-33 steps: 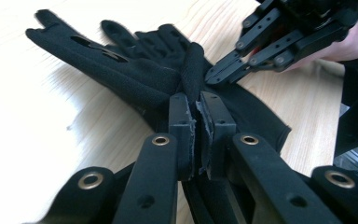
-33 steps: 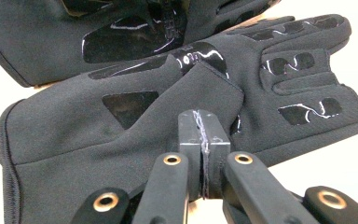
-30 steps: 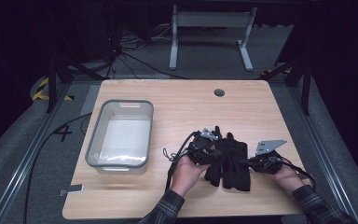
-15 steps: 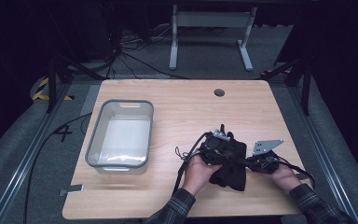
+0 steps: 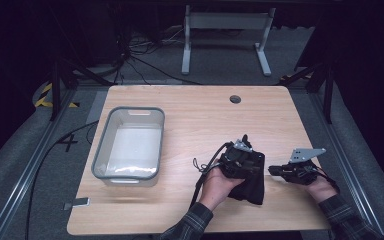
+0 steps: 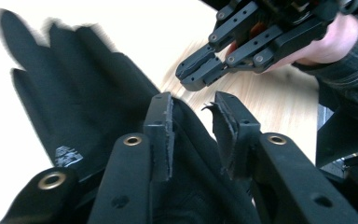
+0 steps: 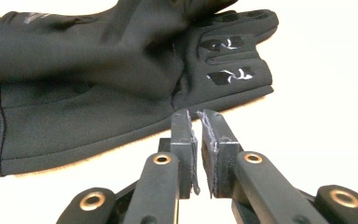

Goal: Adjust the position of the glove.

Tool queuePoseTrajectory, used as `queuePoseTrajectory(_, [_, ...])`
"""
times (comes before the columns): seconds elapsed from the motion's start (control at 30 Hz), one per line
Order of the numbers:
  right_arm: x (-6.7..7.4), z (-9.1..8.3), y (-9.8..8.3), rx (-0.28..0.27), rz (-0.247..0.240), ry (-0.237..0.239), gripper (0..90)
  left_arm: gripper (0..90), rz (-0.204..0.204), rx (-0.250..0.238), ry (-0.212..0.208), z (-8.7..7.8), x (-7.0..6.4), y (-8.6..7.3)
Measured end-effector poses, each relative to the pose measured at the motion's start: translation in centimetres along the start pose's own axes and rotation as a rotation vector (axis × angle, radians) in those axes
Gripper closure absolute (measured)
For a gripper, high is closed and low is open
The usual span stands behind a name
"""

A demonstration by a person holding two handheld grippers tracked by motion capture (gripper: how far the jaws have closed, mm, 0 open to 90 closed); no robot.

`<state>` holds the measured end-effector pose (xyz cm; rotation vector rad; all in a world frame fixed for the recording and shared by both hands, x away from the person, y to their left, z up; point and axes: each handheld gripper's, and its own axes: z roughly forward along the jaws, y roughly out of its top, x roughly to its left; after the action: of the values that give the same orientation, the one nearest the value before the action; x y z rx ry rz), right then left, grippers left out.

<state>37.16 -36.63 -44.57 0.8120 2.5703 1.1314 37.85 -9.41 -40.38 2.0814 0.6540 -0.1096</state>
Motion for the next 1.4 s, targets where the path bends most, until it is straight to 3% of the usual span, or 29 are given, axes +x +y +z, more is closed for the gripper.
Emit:
queuePoseTrajectory(0.1, [-0.4,-0.4,-0.3,-0.007,0.006,-0.012,78.1,73.2,0.015,-0.015,-0.001,-0.5,0.1,0.2])
queuePoseTrajectory(0.3, [-1.0,-1.3,-1.1,-0.014,0.035,-0.055,59.0,88.3,0.044,0.024,0.054,-0.5,0.8,0.1])
queuePoseTrajectory(0.4, [-1.6,-1.8,-1.8,-0.008,0.065,-0.097,43.6,89.4,0.045,0.041,0.080,-0.1,1.5,0.0])
queuePoseTrajectory(0.6, [-2.4,-2.8,-3.2,-0.006,0.106,-0.158,29.1,89.4,0.042,0.065,0.084,1.2,2.3,-0.1])
queuePoseTrajectory(0.9, [-2.6,-2.8,-4.0,0.001,0.102,-0.172,20.7,89.4,0.081,0.091,0.057,3.2,1.4,0.7])
queuePoseTrajectory(1.23, [-2.4,-2.1,-4.2,0.028,0.082,-0.169,16.5,89.4,0.091,0.107,0.023,5.8,0.9,1.5])
queuePoseTrajectory(1.4, [-2.4,-2.0,-4.3,0.023,0.080,-0.167,15.8,89.4,0.088,0.142,0.016,7.2,0.8,1.3])
